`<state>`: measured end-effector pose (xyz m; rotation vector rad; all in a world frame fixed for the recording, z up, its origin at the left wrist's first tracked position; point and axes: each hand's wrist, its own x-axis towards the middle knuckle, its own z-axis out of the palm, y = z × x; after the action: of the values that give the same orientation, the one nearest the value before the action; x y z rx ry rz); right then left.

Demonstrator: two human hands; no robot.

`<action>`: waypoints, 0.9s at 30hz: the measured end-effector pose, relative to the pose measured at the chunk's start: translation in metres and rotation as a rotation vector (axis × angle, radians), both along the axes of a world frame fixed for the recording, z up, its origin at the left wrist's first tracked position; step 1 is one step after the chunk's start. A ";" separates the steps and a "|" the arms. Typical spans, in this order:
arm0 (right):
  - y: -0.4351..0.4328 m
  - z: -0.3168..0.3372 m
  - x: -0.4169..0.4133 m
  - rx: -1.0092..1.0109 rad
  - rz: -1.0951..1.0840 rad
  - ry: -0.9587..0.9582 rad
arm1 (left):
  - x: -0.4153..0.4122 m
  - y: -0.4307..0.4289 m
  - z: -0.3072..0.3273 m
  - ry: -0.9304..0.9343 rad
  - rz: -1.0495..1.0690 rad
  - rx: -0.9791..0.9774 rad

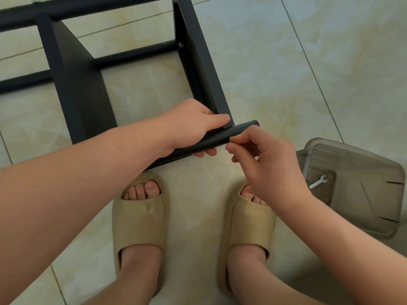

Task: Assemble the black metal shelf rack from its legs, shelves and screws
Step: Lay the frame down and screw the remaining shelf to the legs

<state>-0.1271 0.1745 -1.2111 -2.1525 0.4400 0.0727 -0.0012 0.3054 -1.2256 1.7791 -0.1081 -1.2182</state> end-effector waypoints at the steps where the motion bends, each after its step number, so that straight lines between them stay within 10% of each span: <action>1: -0.001 0.000 0.001 -0.017 0.017 -0.008 | 0.000 0.000 0.000 0.004 0.000 0.001; 12: -0.003 0.001 -0.005 0.172 -0.059 0.039 | 0.006 0.018 0.002 -0.040 -0.257 -0.079; 18: -0.005 -0.004 -0.007 -0.158 0.095 -0.166 | 0.004 0.017 -0.001 -0.176 -0.265 -0.061; 27: 0.006 0.000 -0.002 0.397 -0.268 0.013 | 0.005 0.016 -0.003 -0.182 -0.232 -0.048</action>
<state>-0.1289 0.1810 -1.2115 -1.6915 0.6591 0.0204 0.0038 0.3216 -1.2291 1.8711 -0.4565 -1.2001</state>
